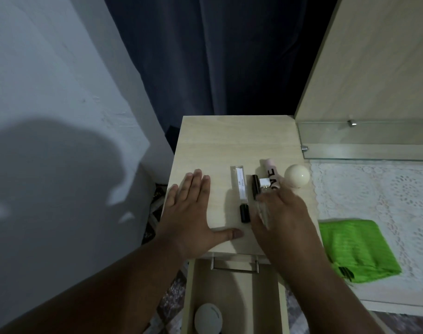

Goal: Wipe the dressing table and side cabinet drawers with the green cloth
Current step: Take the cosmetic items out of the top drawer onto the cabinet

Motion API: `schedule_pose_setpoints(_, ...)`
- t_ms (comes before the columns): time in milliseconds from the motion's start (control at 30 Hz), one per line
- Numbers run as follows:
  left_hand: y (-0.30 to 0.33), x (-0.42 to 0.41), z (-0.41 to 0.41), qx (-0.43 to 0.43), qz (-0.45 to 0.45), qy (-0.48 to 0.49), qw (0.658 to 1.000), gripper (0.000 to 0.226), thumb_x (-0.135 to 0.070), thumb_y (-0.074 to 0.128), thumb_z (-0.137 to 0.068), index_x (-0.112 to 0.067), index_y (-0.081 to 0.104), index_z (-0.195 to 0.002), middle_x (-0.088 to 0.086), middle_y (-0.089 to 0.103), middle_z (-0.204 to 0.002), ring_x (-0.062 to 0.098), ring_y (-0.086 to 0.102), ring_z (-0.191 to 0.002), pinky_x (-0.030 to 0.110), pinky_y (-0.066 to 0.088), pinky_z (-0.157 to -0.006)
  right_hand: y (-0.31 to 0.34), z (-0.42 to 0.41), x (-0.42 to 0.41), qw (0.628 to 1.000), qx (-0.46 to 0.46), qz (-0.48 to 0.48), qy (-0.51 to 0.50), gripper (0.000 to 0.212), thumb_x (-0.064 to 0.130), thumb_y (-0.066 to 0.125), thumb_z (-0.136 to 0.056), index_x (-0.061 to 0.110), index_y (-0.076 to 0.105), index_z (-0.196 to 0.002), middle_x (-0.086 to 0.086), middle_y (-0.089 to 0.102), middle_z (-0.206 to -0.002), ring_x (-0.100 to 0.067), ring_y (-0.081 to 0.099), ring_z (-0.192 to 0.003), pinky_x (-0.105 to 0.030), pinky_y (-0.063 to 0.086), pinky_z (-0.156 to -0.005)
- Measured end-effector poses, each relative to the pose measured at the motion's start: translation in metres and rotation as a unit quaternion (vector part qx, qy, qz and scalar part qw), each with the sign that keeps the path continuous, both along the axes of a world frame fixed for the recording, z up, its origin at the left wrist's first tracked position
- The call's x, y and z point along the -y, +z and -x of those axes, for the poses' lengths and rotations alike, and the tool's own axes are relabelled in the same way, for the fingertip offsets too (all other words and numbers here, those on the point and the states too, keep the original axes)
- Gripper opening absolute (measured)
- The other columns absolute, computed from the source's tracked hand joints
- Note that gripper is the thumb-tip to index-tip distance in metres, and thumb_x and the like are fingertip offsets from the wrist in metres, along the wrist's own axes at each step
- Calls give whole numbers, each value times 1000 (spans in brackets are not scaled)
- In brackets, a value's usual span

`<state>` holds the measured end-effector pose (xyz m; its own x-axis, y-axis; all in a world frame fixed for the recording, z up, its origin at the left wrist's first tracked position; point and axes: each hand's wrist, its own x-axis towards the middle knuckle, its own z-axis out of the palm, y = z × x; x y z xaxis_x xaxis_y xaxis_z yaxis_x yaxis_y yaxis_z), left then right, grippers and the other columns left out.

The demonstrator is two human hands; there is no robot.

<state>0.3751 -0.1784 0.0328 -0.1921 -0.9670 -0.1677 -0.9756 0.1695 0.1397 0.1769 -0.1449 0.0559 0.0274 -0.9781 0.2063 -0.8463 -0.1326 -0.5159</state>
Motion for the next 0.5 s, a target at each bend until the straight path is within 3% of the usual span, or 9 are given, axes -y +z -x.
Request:
schedule_pose_setpoints(133,0,0,0,4,-3,-2,1000,134,-104,19,-57,-22,-23,-155,-5,-37,-159,10,-36,-144,43,-12,-123,-19,3,-37,1000,-10,-9,7,38,16,62,-77,5,68,-113,-13,58,-107,-36,58,-92,-41,55,-72)
schedule_pose_setpoints(333,0,-1,1,5,-7,2,1000,136,-106,15,-53,-23,-25,-155,-6,-37,-159,10,-36,-144,42,-12,-123,-27,-3,-25,1000,-12,11,27,45,-13,76,-68,0,70,-110,-14,58,-102,-33,61,-84,-38,58,-61)
schedule_pose_setpoints(500,0,-1,1,4,-8,2,1000,137,-106,15,-53,-23,-23,-155,-5,-35,-160,10,-34,-145,42,-12,-123,-26,-3,-11,999,-15,36,32,30,-10,77,-74,3,71,-99,-11,58,-95,-27,60,-78,-38,57,-56)
